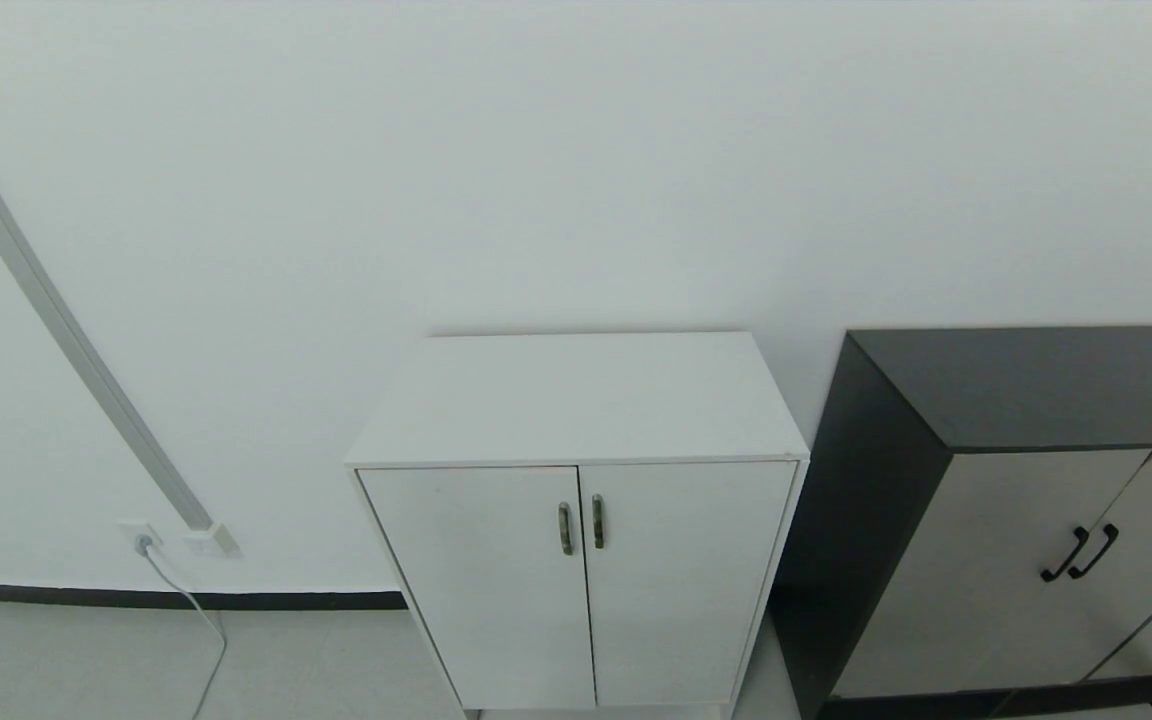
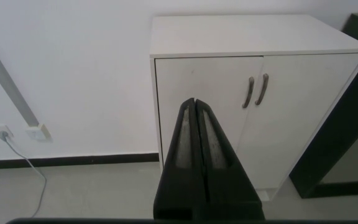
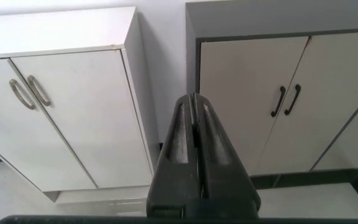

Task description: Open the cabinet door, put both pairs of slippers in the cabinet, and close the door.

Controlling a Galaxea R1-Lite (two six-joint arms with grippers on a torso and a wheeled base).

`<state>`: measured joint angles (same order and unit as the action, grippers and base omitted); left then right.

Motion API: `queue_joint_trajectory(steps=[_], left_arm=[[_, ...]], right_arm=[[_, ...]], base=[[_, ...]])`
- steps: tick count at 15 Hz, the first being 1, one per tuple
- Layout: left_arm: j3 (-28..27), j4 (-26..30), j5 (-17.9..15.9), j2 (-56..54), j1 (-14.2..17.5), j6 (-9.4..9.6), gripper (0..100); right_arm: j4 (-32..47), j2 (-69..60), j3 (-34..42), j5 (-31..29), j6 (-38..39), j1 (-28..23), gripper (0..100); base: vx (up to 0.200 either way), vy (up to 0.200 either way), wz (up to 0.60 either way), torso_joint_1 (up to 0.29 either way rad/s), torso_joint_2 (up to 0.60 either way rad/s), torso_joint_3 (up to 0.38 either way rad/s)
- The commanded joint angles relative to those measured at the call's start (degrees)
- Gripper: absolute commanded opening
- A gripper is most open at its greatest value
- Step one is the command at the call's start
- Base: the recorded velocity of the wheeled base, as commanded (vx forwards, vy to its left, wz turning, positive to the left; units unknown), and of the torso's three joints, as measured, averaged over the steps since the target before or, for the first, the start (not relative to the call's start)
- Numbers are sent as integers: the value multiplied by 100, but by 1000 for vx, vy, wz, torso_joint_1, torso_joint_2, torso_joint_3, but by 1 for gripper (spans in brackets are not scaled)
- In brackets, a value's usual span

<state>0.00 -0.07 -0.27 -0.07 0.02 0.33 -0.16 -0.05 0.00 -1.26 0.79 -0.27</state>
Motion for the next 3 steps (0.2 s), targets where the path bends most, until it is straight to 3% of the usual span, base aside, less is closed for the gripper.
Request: queue_joint_trajectory(steps=[1, 3], left_arm=[[0, -1, 0, 7, -2, 2, 0], [0, -1, 0, 7, 6, 2, 0]], right_arm=[[-2, 14, 0, 3, 0, 0, 0], [-2, 14, 0, 3, 0, 0, 0]], base=[[0, 0, 0, 0, 0, 0], [0, 0, 0, 0, 0, 0]])
